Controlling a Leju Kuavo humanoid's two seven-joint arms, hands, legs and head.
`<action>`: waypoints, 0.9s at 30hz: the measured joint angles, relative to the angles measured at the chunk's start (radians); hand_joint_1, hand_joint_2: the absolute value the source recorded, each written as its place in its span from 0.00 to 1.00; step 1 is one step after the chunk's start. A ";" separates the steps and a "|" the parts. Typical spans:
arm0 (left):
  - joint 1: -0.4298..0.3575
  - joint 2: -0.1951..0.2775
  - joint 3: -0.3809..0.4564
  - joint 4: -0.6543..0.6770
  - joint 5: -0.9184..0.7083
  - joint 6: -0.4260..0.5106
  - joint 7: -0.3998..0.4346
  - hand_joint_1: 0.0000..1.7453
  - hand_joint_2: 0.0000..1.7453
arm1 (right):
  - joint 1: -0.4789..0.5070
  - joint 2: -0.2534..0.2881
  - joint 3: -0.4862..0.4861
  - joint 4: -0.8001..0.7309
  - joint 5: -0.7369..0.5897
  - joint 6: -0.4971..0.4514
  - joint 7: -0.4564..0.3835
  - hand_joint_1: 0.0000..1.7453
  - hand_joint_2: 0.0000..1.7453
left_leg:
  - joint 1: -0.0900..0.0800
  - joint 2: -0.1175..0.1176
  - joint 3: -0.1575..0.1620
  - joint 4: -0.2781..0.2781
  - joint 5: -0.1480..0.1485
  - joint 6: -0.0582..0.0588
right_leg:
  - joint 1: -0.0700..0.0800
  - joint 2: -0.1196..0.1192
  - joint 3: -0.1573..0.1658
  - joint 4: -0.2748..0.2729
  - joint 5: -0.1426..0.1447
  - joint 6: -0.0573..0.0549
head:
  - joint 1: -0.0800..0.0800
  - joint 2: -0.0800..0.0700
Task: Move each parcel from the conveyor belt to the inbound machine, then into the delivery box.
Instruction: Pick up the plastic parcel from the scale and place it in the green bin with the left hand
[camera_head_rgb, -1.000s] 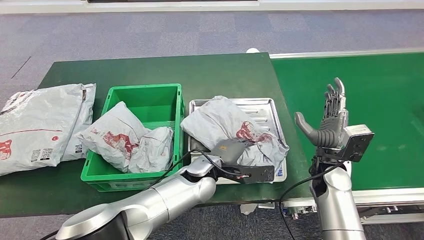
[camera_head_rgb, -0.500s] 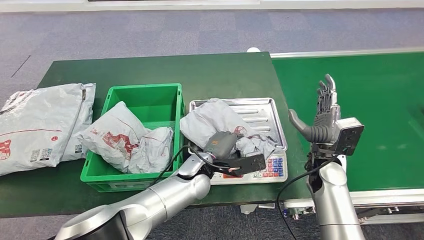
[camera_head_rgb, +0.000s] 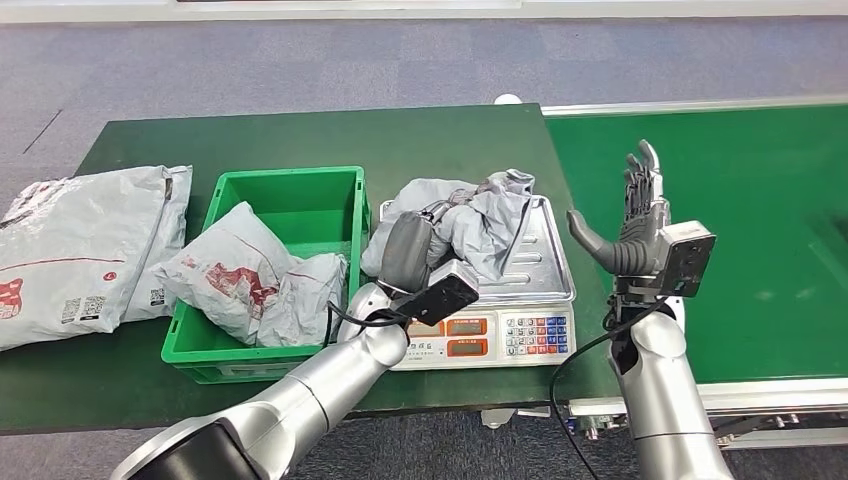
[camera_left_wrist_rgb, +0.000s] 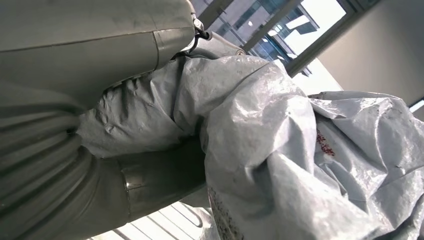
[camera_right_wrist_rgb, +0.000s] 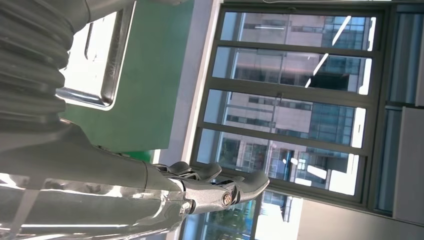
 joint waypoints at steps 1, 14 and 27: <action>0.002 0.000 0.011 -0.003 0.000 0.000 -0.001 1.00 1.00 | 0.000 0.000 0.000 0.002 0.000 0.000 0.000 0.00 1.00 | 0.000 0.000 0.000 0.000 0.000 0.000 | 0.000 0.000 0.000 0.000 0.000 0.000 | 0.000 0.000; 0.155 0.008 0.325 -0.381 -0.511 0.002 -0.047 1.00 0.00 | 0.004 -0.029 0.005 0.019 -0.043 -0.028 -0.020 0.00 1.00 | 0.000 0.001 -0.001 0.000 0.000 0.000 | 0.000 0.001 -0.002 0.000 0.000 0.000 | 0.000 0.000; 0.253 0.023 1.034 -0.879 -1.149 0.002 -0.042 1.00 0.00 | 0.042 -0.050 0.005 0.001 -0.036 -0.043 0.005 0.00 1.00 | 0.002 0.003 -0.001 0.000 0.001 -0.001 | 0.001 0.003 -0.003 0.000 0.000 -0.001 | 0.000 0.000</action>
